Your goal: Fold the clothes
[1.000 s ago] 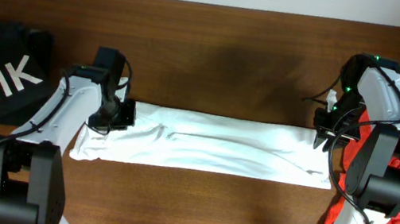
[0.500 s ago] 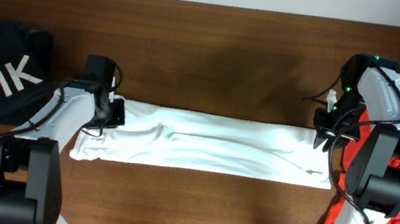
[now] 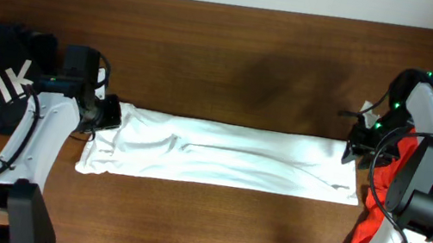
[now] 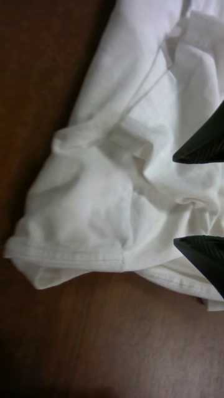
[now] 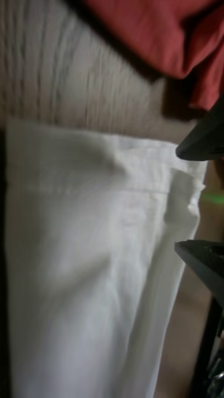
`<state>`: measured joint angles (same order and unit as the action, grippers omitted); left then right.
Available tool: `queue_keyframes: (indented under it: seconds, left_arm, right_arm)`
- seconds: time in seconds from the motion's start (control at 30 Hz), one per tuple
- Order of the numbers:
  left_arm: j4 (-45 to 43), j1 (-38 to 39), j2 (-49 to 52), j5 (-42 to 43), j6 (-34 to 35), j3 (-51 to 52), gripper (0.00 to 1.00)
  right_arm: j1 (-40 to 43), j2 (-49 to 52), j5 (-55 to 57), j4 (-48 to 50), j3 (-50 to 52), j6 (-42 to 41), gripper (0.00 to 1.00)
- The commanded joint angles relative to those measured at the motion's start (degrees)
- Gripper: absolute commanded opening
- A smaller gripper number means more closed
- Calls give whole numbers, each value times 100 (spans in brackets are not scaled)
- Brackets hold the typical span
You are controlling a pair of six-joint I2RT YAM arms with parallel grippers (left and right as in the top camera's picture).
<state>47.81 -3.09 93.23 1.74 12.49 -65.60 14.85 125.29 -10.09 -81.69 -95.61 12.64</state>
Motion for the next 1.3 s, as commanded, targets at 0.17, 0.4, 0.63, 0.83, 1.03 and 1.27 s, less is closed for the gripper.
queue_keyframes:
  seconds: [0.17, 0.4, 0.63, 0.83, 1.03, 1.27]
  left_arm:
    - [31, -11, -35, 109, -11, -44, 43]
    - [28, -11, -35, 111, -9, -44, 44]
    - [28, -13, -35, 109, -9, -44, 45]
    - [26, -11, -35, 109, -9, -44, 45]
    - [26, -7, -35, 111, -9, -44, 45]
    - [28, -7, -35, 111, -9, -44, 45]
  right_arm:
    - [-11, -170, 354, 789, 909, 188, 45]
    - [-11, -170, 525, 1189, 1200, 122, 45]
    - [-11, -175, 566, 940, 968, 42, 45]
    - [-9, -175, 660, 748, 719, 37, 45]
    - [-15, -173, 817, 820, 721, -114, 46]
    - [-26, -170, 476, 1021, 866, -107, 53]
